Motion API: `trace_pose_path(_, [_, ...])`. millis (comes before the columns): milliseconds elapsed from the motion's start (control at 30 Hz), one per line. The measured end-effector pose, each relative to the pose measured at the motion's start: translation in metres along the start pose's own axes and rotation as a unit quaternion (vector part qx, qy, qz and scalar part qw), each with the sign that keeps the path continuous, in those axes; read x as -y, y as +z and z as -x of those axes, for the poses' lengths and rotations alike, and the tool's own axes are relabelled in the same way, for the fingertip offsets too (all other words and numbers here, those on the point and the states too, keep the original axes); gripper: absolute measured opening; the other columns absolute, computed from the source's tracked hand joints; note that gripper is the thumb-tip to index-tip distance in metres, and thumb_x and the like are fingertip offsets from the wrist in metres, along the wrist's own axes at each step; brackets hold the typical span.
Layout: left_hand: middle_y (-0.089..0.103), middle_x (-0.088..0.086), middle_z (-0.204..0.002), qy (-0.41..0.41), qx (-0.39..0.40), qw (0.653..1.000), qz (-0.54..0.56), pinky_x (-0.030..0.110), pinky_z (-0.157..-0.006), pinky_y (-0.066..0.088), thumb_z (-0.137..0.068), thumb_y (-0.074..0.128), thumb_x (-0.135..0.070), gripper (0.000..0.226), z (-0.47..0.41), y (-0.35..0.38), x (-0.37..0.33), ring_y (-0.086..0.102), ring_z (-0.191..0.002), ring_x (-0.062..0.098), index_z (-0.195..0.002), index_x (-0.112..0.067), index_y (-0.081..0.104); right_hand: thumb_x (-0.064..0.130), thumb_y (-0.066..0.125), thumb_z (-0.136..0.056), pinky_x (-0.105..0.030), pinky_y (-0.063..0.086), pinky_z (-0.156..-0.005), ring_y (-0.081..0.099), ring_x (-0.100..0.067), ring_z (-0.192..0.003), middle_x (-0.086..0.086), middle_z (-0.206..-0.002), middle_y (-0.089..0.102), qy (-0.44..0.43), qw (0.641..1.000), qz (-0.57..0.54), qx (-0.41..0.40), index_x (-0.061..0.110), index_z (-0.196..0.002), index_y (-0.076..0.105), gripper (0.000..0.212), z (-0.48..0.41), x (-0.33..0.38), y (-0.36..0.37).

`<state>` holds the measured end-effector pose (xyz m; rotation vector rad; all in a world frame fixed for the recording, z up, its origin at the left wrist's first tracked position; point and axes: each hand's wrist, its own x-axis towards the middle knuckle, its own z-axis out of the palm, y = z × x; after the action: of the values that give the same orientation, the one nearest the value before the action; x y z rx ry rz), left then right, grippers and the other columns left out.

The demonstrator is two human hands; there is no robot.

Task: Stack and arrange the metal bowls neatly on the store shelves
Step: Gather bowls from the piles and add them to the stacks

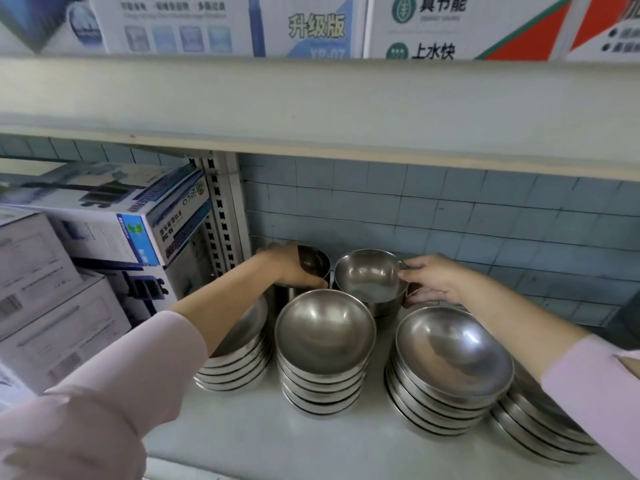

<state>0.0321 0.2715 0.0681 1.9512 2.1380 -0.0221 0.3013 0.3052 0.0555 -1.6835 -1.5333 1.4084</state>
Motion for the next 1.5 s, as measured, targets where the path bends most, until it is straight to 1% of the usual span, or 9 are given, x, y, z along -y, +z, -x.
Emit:
trace_pose_path(267, [0.051,0.005,-0.139,-0.01,-0.05,0.996,0.079,0.038,-0.094,0.047,-0.057,0.072,-0.078,0.111,0.018,-0.021,0.009,0.053,-0.12,0.027,-0.143,-0.02,0.034,0.008,0.064,-0.093,-0.034,0.055,-0.08,0.05,-0.041,-0.126,-0.023,-0.15,0.039,-0.024,0.995,-0.088,-0.034,0.002,-0.14,0.046,0.051,0.032,0.016,-0.009])
trace_pose_path(367, [0.05,0.005,-0.141,-0.001,-0.069,0.991,0.111,0.04,-0.1,0.045,-0.057,0.073,-0.077,0.112,0.032,-0.031,0.004,0.051,-0.123,0.028,-0.145,-0.019,0.034,0.01,0.061,-0.095,-0.028,0.059,-0.066,0.063,-0.035,-0.097,-0.022,-0.147,0.043,-0.038,0.991,-0.124,-0.045,0.002,-0.137,0.05,0.044,0.049,0.016,-0.018])
trace_pose_path(500, [0.054,0.006,-0.13,0.029,-0.097,0.989,0.111,0.044,-0.1,0.046,-0.059,0.068,-0.08,0.108,0.059,-0.046,-0.02,0.054,-0.115,0.029,-0.141,-0.019,0.036,0.016,0.058,-0.098,-0.033,0.054,-0.078,0.062,-0.026,-0.075,-0.02,-0.147,0.043,-0.048,0.984,-0.156,-0.075,0.008,-0.137,0.051,0.04,0.072,0.011,-0.042])
trace_pose_path(600, [0.055,0.004,-0.126,0.07,-0.129,0.986,0.085,0.047,-0.103,0.042,-0.061,0.061,-0.084,0.103,0.08,-0.053,-0.054,0.053,-0.114,0.028,-0.138,-0.02,0.039,0.018,0.056,-0.099,-0.027,0.06,-0.059,0.062,-0.023,-0.076,-0.016,-0.123,0.06,-0.076,0.974,-0.187,-0.098,0.014,-0.122,0.057,0.023,0.095,0.001,-0.066])
trace_pose_path(733, [0.055,0.001,-0.131,0.103,-0.179,0.973,0.1,0.044,-0.106,0.037,-0.059,0.058,-0.088,0.102,0.1,-0.049,-0.109,0.051,-0.12,0.027,-0.138,-0.026,0.038,0.019,0.057,-0.098,-0.022,0.055,-0.045,0.064,-0.021,-0.07,-0.007,-0.092,0.066,-0.108,0.959,-0.222,-0.137,0.012,-0.12,0.06,0.023,0.128,-0.024,-0.112])
trace_pose_path(967, [0.051,-0.002,-0.137,0.186,-0.188,0.958,0.112,0.046,-0.108,0.035,-0.049,0.052,-0.095,0.116,0.121,-0.027,-0.213,0.048,-0.126,0.023,-0.141,-0.027,0.035,0.019,0.061,-0.095,-0.022,0.055,-0.047,0.064,-0.02,-0.07,-0.008,-0.087,0.069,-0.09,0.945,-0.247,-0.193,0.017,-0.114,0.062,0.019,0.189,-0.098,-0.212])
trace_pose_path(1167, [0.05,-0.006,-0.132,0.224,-0.171,0.952,0.117,0.04,-0.108,0.03,-0.044,0.048,-0.095,0.11,0.128,0.003,-0.302,0.047,-0.123,0.023,-0.135,-0.034,0.038,0.019,0.059,-0.096,-0.025,0.056,-0.054,0.066,-0.021,-0.076,-0.01,-0.099,0.07,-0.057,0.952,-0.194,-0.228,0.014,-0.129,0.059,0.033,0.22,-0.157,-0.284])
trace_pose_path(1267, [0.051,-0.007,-0.127,0.238,-0.178,0.948,0.113,0.038,-0.103,0.03,-0.043,0.045,-0.098,0.11,0.131,0.019,-0.332,0.049,-0.117,0.021,-0.133,-0.035,0.04,0.018,0.057,-0.097,-0.029,0.053,-0.062,0.066,-0.022,-0.076,-0.012,-0.095,0.07,-0.042,0.955,-0.18,-0.232,0.011,-0.132,0.058,0.035,0.222,-0.181,-0.301])
trace_pose_path(1500, [0.05,-0.009,-0.127,0.222,-0.19,0.951,0.1,0.037,-0.105,0.031,-0.042,0.045,-0.095,0.11,0.137,0.05,-0.359,0.05,-0.117,0.021,-0.133,-0.033,0.043,0.019,0.051,-0.101,-0.028,0.056,-0.059,0.062,-0.023,-0.073,-0.011,-0.092,0.068,-0.037,0.973,-0.107,-0.202,0.016,-0.134,0.057,0.033,0.201,-0.231,-0.3])
